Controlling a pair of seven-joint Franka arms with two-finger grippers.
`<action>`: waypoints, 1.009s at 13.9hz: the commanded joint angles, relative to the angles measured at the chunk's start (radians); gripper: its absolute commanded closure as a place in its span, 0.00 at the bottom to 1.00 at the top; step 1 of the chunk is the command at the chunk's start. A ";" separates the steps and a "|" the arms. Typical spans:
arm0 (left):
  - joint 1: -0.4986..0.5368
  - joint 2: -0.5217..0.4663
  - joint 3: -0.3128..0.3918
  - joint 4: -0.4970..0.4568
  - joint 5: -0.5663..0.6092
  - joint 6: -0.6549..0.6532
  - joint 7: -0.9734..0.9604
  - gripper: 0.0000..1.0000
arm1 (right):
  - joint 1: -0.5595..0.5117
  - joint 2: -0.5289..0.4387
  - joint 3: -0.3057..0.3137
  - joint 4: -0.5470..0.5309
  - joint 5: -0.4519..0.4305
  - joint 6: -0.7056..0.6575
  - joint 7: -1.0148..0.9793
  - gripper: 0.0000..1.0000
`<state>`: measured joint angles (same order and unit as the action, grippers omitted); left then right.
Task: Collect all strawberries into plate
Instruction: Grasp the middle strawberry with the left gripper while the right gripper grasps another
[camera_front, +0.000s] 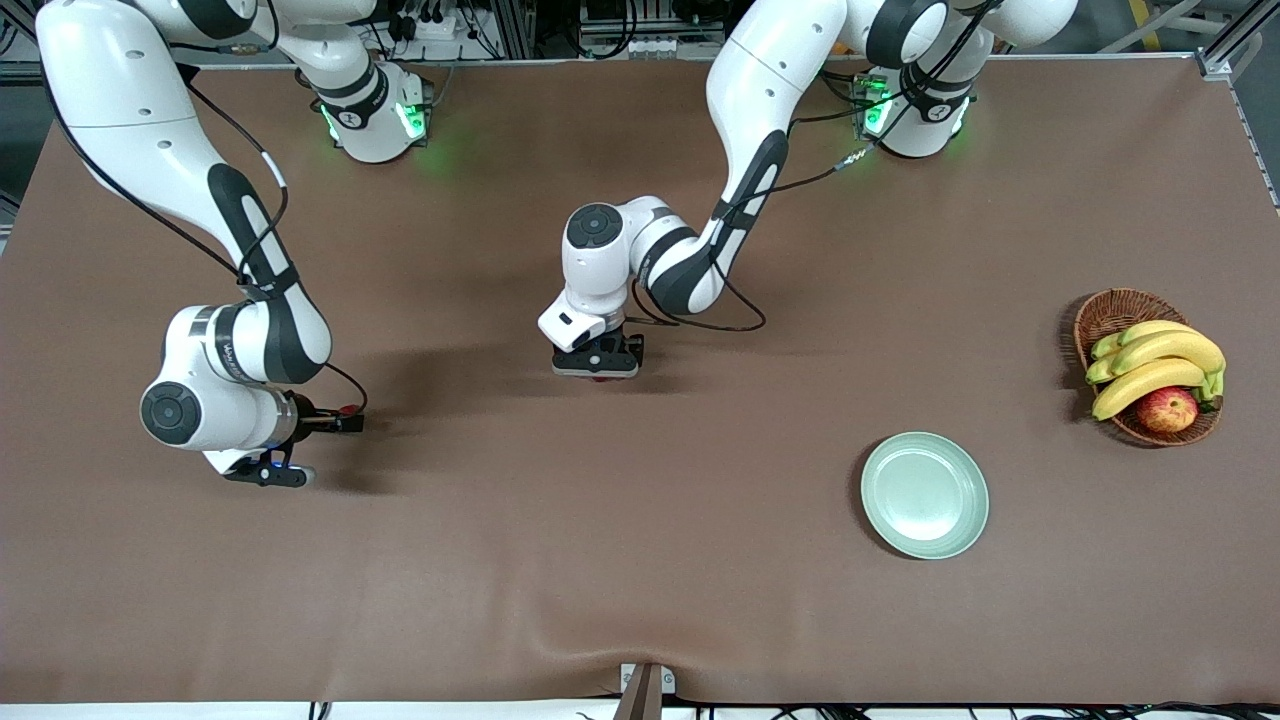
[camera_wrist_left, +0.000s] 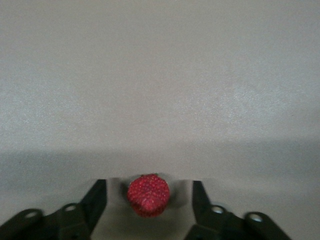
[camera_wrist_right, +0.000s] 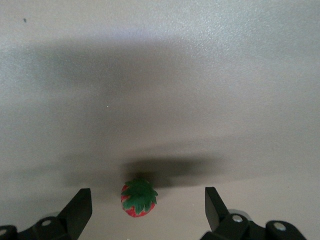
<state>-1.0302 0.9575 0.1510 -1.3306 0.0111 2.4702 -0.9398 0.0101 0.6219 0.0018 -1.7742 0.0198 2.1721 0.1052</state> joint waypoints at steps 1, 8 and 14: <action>-0.016 0.014 0.018 0.025 0.024 -0.013 -0.043 1.00 | -0.013 -0.005 0.015 -0.010 -0.018 0.008 -0.009 0.05; 0.009 -0.095 0.065 0.022 0.015 -0.169 -0.129 1.00 | -0.009 -0.002 0.015 -0.021 -0.017 0.000 -0.009 0.28; 0.128 -0.224 0.110 0.019 0.010 -0.266 -0.209 1.00 | 0.001 -0.004 0.015 -0.021 -0.017 -0.008 -0.009 0.65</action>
<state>-0.9366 0.7837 0.2669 -1.2854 0.0111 2.2471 -1.1242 0.0130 0.6314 0.0106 -1.7787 0.0198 2.1690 0.1035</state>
